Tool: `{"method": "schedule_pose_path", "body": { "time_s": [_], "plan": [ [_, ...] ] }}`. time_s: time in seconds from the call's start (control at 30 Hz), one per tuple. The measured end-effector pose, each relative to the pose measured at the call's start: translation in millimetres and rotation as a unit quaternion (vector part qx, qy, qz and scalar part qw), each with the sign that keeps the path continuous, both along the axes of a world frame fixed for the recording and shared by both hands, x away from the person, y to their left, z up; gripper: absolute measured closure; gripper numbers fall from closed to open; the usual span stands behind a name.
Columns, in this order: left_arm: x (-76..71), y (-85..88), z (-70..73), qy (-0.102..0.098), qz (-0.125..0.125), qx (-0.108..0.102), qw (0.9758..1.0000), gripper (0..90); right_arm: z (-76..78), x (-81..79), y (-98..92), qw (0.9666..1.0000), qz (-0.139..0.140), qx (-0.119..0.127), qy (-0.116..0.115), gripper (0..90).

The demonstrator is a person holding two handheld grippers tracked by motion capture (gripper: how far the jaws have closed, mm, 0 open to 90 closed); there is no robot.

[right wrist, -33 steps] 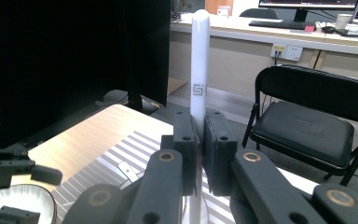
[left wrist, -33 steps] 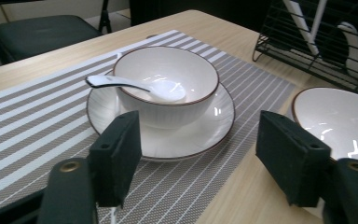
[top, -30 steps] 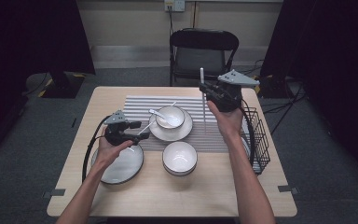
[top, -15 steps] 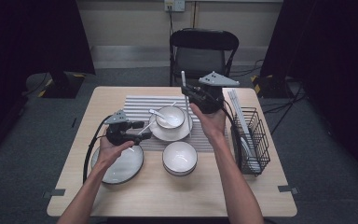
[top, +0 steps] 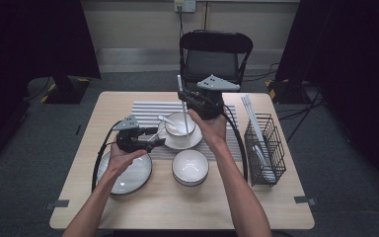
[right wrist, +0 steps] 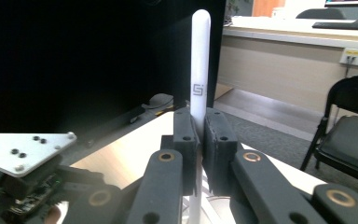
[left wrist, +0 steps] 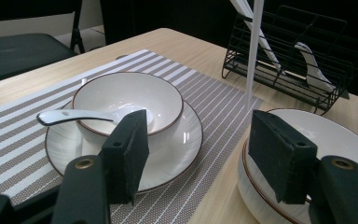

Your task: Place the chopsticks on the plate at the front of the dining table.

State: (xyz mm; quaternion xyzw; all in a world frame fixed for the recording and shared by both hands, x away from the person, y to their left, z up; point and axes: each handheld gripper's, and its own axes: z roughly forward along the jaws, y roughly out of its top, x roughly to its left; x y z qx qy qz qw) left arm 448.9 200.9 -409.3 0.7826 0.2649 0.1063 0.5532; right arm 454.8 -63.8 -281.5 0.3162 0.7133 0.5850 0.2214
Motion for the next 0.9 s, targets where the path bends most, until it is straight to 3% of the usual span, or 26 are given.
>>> {"method": "schedule_pose_path", "body": {
  "time_s": [0.13, 0.2, 0.37, 0.43, 0.47, 0.8, 0.9],
  "plan": [
    [-0.7, -3.9, 3.3, -0.004, -0.006, -0.007, 1.0, 37.9, -1.4, 1.4, 3.2, 1.0, 0.003, 0.004, 0.003, 85.0],
    [-0.6, -8.0, 8.3, -0.014, -0.01, 0.005, 0.9998, 37.3, -2.0, 1.5, 5.2, 0.9999, 0.006, 0.007, 0.005, 85.0],
    [-0.5, -8.4, 12.7, -0.019, -0.014, -0.013, 0.9996, 37.2, -1.1, -0.3, 8.3, 0.9998, 0.014, 0.012, 0.005, 85.0],
    [-0.7, -8.9, 12.5, -0.02, -0.014, -0.012, 0.9996, 37.0, -0.6, -0.4, 10.6, 0.9998, 0.015, 0.012, 0.005, 85.1],
    [-0.7, -9.5, 11.5, -0.01, -0.024, -0.019, 0.9995, 37.0, -0.2, -0.4, 11.7, 0.9998, 0.017, 0.012, 0.005, 85.1],
    [-0.6, -14.7, 12.1, -0.012, -0.027, -0.019, 0.9994, 34.9, 5.4, -2.6, 24.2, 0.9994, 0.031, 0.018, 0.001, 85.0],
    [-1.1, -16.0, 13.1, -0.014, -0.029, -0.029, 0.9991, 37.4, 5.8, -4.0, 28.0, 0.9991, 0.038, 0.02, 0.002, 85.0]
  ]
}}
